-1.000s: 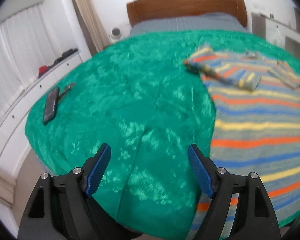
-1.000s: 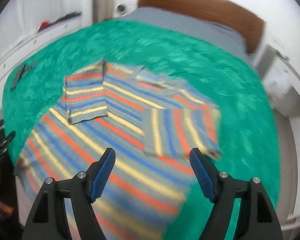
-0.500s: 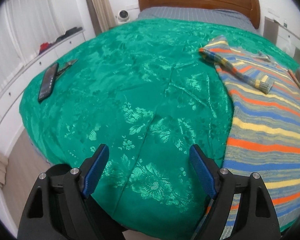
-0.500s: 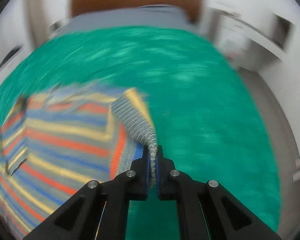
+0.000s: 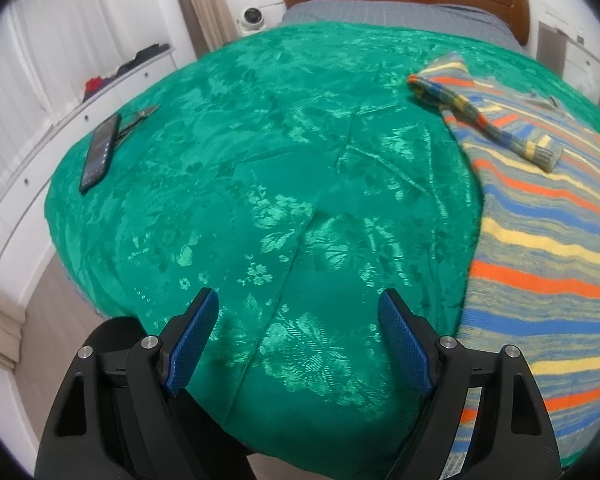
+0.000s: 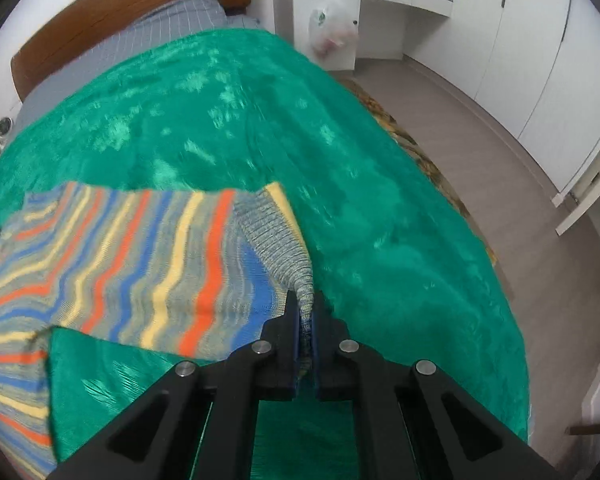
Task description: Fold small clothes
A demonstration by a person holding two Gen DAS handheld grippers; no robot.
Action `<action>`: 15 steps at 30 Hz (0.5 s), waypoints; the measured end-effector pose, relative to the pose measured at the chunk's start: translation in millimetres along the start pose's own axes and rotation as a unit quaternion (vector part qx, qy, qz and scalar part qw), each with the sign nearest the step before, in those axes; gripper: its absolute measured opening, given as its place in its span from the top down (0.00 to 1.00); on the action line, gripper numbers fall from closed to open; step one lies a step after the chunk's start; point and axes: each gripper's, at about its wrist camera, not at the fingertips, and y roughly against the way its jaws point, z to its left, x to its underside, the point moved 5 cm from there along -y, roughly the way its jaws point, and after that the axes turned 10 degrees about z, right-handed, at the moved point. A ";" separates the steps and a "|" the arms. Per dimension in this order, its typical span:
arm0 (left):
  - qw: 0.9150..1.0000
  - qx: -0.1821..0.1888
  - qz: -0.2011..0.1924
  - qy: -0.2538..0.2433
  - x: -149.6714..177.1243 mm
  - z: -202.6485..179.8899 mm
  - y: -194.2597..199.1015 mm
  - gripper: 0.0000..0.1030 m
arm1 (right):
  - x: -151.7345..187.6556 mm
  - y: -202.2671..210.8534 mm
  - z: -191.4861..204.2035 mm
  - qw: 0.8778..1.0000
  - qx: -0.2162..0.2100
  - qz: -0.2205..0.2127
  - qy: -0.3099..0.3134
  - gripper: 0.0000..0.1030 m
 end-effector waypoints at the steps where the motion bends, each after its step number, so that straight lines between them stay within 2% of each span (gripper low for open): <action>1: 1.000 -0.001 0.003 0.001 0.2 0.4 -1.5 0.18 | 1.6 -2.5 -1.9 1.000 0.003 0.001 0.001 0.96; 4: 1.000 -0.004 0.005 0.000 1.5 0.4 -2.4 0.18 | 3.2 -4.5 -7.1 1.000 -0.009 0.002 -0.005 0.96; 7: 1.000 -0.002 0.000 -0.005 1.6 -1.0 -0.1 0.18 | 2.7 -2.2 -18.3 0.998 -0.055 0.006 -0.021 0.90; 9: 1.000 -0.001 0.000 -0.010 1.9 -3.3 -0.7 0.18 | 6.4 8.7 -34.7 0.997 -0.057 -0.004 -0.049 0.73; 12: 1.000 -0.001 -0.001 -0.019 1.9 -8.4 -1.1 0.18 | 10.2 32.5 -53.0 0.994 -0.067 -0.032 -0.078 0.72; 13: 1.000 -0.002 -0.002 -0.022 1.8 -9.9 -1.0 0.18 | 10.5 40.5 -51.0 0.994 -0.070 -0.041 -0.068 0.72; 15: 1.000 -0.006 -0.005 -0.030 2.3 -13.3 -0.3 0.18 | 10.8 49.6 -33.7 0.993 -0.101 -0.051 -0.031 0.72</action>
